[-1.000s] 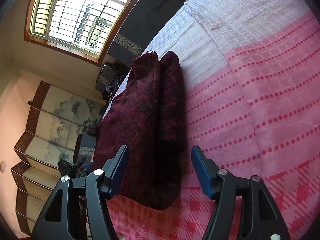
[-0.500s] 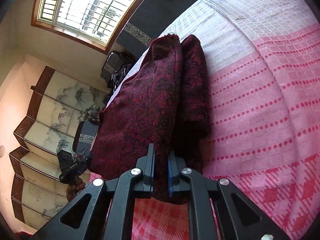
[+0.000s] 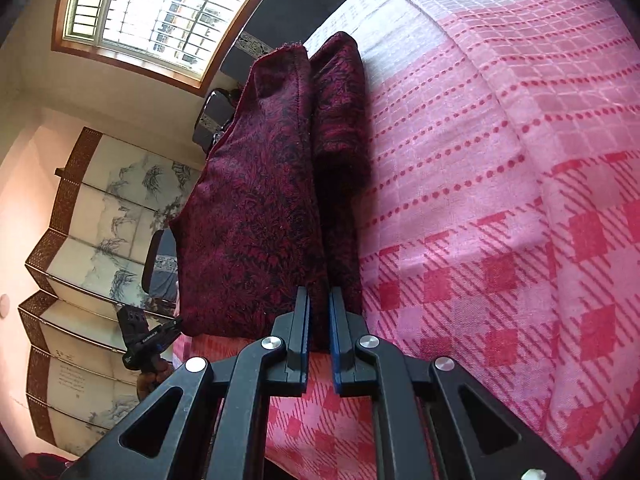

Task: Fold small clothes

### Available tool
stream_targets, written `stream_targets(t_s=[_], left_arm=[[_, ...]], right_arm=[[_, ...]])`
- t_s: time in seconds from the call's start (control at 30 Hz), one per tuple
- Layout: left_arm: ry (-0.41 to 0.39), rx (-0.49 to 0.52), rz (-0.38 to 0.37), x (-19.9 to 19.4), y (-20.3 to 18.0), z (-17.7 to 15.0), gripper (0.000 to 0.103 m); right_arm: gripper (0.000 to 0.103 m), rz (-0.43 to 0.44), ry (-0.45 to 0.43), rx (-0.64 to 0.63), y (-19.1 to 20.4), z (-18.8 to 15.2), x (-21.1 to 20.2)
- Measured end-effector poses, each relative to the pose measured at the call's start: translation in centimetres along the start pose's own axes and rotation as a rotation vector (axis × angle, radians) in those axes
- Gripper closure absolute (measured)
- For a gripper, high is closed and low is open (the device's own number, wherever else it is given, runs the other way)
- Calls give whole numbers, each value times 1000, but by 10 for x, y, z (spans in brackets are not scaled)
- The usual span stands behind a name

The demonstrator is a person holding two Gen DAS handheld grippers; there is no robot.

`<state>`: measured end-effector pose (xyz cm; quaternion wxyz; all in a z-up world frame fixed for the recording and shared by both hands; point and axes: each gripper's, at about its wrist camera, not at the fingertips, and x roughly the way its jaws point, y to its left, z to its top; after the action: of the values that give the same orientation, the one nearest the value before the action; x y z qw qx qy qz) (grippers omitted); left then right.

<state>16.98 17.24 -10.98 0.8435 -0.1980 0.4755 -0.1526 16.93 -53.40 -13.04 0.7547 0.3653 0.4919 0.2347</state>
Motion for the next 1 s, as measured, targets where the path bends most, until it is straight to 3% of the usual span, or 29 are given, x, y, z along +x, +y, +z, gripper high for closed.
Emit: stream_targets(t_s=[0.13, 0.27, 0.33, 0.47, 0.57, 0.63, 0.77, 0.83, 0.97, 1.0], left_arm=[[-26, 34, 92, -9, -14, 12, 87], [-165, 92, 138, -40, -43, 21, 79], [-209, 162, 123, -44, -67, 27, 72], [-235, 285, 103, -15, -108, 49, 68], [-204, 294, 88, 19, -120, 75, 68], [-203, 269, 77, 39, -115, 93, 68], [-195, 149, 95, 69, -79, 121, 68], [-195, 96, 122, 77, -58, 126, 68], [-203, 47, 132, 89, -29, 119, 68], [-209, 50, 134, 91, -28, 116, 68]], right_arm=[[90, -3, -22, -7, 6, 1, -5], [87, -84, -141, -52, 22, 11, -31], [85, -89, -205, -106, 41, 25, -41], [84, -122, -174, -262, 91, 65, -14], [84, -157, -110, -345, 119, 99, 29], [84, -154, -50, -375, 126, 122, 59], [84, -292, 2, -396, 115, 152, 106], [87, -396, -26, -376, 97, 157, 109], [97, -423, -72, -313, 68, 156, 99], [103, -418, -89, -316, 62, 153, 95]])
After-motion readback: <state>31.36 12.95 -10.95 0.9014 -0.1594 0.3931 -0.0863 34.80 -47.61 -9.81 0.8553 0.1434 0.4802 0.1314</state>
